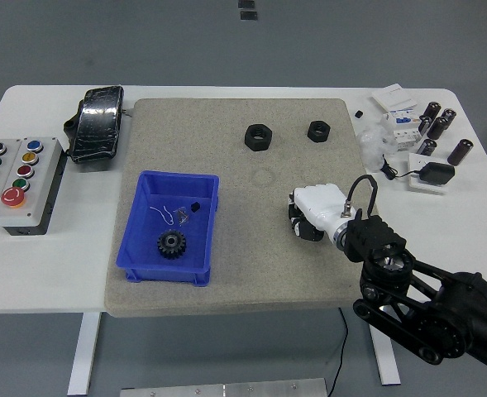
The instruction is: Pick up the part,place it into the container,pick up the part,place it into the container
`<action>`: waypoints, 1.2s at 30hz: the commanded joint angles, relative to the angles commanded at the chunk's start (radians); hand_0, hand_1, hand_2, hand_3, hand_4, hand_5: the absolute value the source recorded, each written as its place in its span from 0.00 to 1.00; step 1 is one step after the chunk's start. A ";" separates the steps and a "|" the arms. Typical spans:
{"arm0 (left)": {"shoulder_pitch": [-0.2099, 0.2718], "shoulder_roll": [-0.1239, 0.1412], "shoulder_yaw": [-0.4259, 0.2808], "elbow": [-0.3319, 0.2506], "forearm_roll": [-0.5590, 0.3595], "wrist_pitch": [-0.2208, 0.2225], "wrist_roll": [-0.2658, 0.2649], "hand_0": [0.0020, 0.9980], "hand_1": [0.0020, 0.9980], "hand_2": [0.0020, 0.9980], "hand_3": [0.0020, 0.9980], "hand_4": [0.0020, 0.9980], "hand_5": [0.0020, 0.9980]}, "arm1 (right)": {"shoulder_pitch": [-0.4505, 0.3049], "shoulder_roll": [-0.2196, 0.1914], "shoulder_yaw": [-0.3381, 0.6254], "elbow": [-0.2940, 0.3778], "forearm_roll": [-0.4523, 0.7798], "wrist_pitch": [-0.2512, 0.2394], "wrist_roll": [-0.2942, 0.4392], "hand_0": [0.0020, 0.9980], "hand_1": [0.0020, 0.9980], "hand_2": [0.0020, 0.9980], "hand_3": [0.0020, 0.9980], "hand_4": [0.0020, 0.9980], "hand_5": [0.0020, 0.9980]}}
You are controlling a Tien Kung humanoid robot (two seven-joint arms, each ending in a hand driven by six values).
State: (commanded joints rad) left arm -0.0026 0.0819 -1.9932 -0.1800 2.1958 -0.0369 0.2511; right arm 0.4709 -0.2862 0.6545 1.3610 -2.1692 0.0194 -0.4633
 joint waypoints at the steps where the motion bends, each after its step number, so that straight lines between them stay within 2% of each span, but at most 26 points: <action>1: 0.000 0.000 0.000 0.000 0.000 0.000 0.000 0.62 0.56 0.54 0.64 0.70 0.29 | 0.001 0.001 0.002 -0.001 0.000 -0.005 0.002 0.40 0.39 0.26 0.42 0.15 0.06; 7: 0.001 -0.001 0.000 0.000 0.001 0.000 0.001 0.62 0.56 0.54 0.64 0.70 0.29 | 0.005 0.002 0.010 0.004 0.004 -0.035 0.013 0.40 0.39 0.26 0.41 0.15 0.07; 8: 0.001 -0.001 0.000 0.000 0.000 0.000 0.001 0.62 0.56 0.54 0.64 0.70 0.30 | 0.005 0.001 0.013 0.007 0.007 -0.039 0.015 0.41 0.48 0.53 0.60 0.52 0.13; 10: 0.001 -0.001 0.002 0.000 -0.002 0.000 0.001 0.62 0.56 0.54 0.64 0.70 0.30 | 0.003 -0.002 0.019 0.020 0.015 -0.033 0.012 0.41 0.48 0.53 0.60 0.52 0.13; 13: 0.001 -0.001 0.000 0.000 -0.001 0.000 0.001 0.62 0.56 0.54 0.64 0.70 0.30 | 0.002 -0.010 0.025 0.041 0.017 0.020 -0.016 0.41 0.48 0.53 0.60 0.52 0.13; 14: 0.001 -0.001 -0.001 0.000 0.000 0.000 0.002 0.62 0.56 0.54 0.64 0.70 0.30 | 0.002 -0.012 0.025 0.047 0.014 0.034 -0.025 0.35 0.55 0.77 0.76 0.71 0.34; 19: 0.002 -0.002 -0.002 0.000 0.002 0.000 0.002 0.62 0.56 0.54 0.64 0.70 0.30 | -0.001 -0.021 0.026 0.083 -0.007 0.083 -0.070 0.35 0.55 0.77 0.76 0.71 0.34; 20: 0.001 -0.002 -0.001 0.000 0.000 0.000 0.002 0.62 0.56 0.55 0.64 0.70 0.30 | -0.002 -0.024 0.026 0.094 -0.012 0.097 -0.082 0.33 0.55 0.82 0.85 0.88 0.47; 25: 0.002 -0.002 0.001 0.000 -0.002 0.000 0.002 0.62 0.56 0.55 0.64 0.70 0.30 | -0.001 -0.039 0.020 0.129 -0.017 0.156 -0.124 0.33 0.55 0.82 0.85 0.88 0.47; 26: 0.002 -0.002 0.000 0.000 -0.002 0.000 0.002 0.62 0.56 0.54 0.64 0.70 0.30 | -0.001 -0.041 0.018 0.132 -0.016 0.167 -0.131 0.31 0.51 0.80 0.82 0.93 0.52; 29: 0.002 -0.002 0.001 0.000 -0.003 0.000 0.003 0.62 0.56 0.54 0.64 0.70 0.30 | -0.002 -0.047 0.011 0.134 -0.010 0.190 -0.144 0.31 0.51 0.80 0.82 0.93 0.52; 31: 0.002 -0.002 0.002 0.000 -0.004 -0.001 0.003 0.62 0.56 0.54 0.64 0.70 0.30 | -0.002 -0.050 0.004 0.127 -0.004 0.198 -0.148 0.31 0.51 0.80 0.82 0.93 0.52; 32: 0.002 -0.002 0.003 0.000 -0.005 -0.001 0.003 0.62 0.56 0.54 0.64 0.70 0.30 | -0.002 -0.051 0.001 0.124 -0.001 0.198 -0.149 0.30 0.47 0.71 0.72 0.84 0.47; 36: 0.001 -0.002 0.006 0.000 -0.008 -0.001 0.003 0.62 0.56 0.54 0.64 0.70 0.30 | -0.002 -0.049 -0.013 0.106 0.007 0.171 -0.142 0.30 0.47 0.71 0.72 0.84 0.47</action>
State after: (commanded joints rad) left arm -0.0012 0.0797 -1.9869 -0.1800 2.1877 -0.0377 0.2539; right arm 0.4691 -0.3356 0.6411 1.4671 -2.1624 0.1909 -0.6055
